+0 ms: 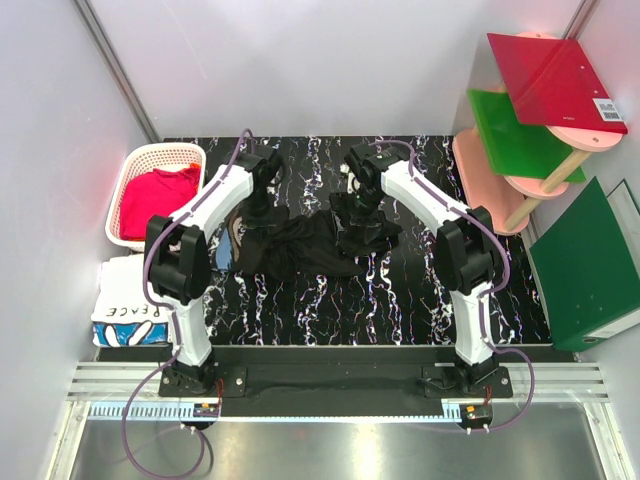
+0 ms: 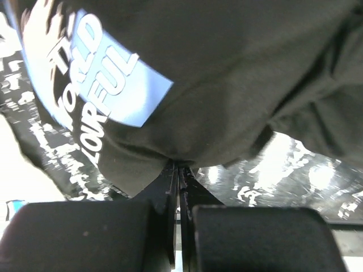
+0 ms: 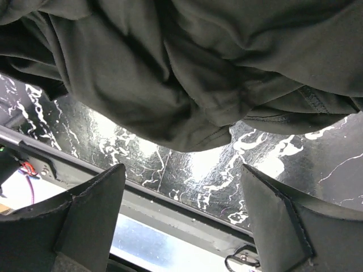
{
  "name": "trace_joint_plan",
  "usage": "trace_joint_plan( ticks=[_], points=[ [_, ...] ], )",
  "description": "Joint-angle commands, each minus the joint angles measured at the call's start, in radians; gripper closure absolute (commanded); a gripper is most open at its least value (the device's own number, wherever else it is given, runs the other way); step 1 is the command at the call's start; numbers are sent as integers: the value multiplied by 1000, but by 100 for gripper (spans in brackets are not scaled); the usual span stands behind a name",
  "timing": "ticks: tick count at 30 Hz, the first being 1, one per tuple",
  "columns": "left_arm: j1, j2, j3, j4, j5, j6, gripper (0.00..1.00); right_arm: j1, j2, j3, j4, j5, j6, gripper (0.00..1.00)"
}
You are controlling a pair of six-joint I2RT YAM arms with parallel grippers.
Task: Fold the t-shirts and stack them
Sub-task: Move the tshirt to the center of the board
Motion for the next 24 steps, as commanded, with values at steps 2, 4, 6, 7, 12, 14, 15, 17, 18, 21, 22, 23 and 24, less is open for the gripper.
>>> trace_joint_plan(
  ticks=[2,4,6,7,12,14,15,17,18,21,22,23,24],
  points=[
    [22,-47,95,-35,-175,-21,100,8,-7,75,-64,-42,-7,12],
    [28,-91,127,-36,-232,-34,100,8,-3,80,-68,-43,-9,12],
    [45,-123,150,-41,-281,-50,100,8,3,86,-68,-56,-7,11],
    [49,-131,156,-45,-301,-53,100,8,6,95,-67,-65,-6,9],
    [74,-117,181,-87,-428,-62,100,8,54,150,-78,-143,-7,5],
    [83,-102,184,-101,-447,-73,100,10,92,199,-101,-203,-24,5],
    [86,-85,193,-104,-464,-79,100,10,109,219,-137,-227,-33,6],
    [94,-68,207,-113,-468,-93,100,10,120,227,-127,-270,-29,7],
    [97,-50,225,-114,-467,-93,100,11,124,224,-127,-284,-30,7],
    [106,-9,271,-133,-482,-90,100,13,134,192,-131,-292,-21,9],
    [117,1,282,-136,-484,-88,100,14,144,184,-134,-301,-15,9],
    [124,8,290,-140,-482,-82,100,16,152,180,-139,-306,-12,9],
    [131,24,304,-140,-475,-80,100,25,160,166,-145,-306,-10,9]
  ],
)
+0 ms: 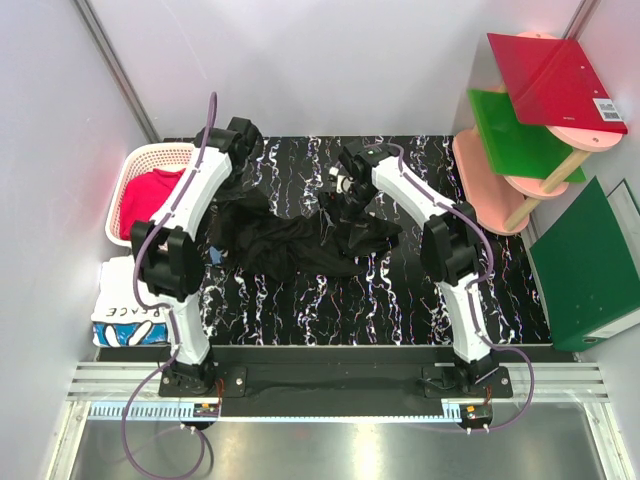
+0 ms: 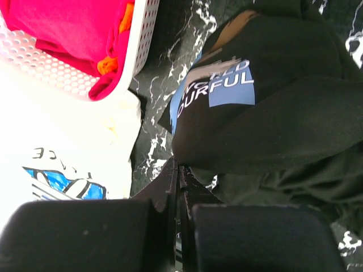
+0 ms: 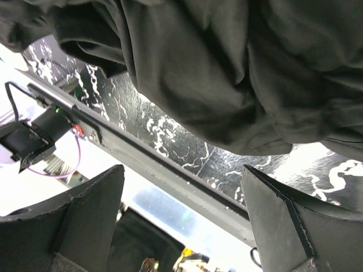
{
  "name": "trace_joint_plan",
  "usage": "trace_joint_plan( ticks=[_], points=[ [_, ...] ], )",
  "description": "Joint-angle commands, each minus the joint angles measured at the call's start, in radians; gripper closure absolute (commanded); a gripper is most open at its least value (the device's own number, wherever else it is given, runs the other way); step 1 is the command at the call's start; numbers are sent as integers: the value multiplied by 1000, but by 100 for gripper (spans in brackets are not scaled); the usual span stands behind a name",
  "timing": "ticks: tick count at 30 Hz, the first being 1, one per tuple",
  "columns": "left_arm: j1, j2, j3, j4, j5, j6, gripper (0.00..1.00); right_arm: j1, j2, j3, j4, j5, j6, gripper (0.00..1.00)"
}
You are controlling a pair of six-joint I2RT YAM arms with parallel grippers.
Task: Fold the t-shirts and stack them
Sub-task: Move the tshirt to the center of the board
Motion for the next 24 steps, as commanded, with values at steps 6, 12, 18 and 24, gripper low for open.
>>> trace_joint_plan(
  ticks=[6,12,18,24],
  points=[
    [68,54,78,-11,-18,13,100,94,76,-67,-38,-69,-6,11],
    [117,40,56,3,-3,32,100,146,142,-29,-44,74,-3,17],
    [145,-6,38,12,9,38,100,162,139,40,-61,355,19,100],
    [154,-89,-22,27,20,27,100,165,-23,76,-40,597,54,100]
  ],
)
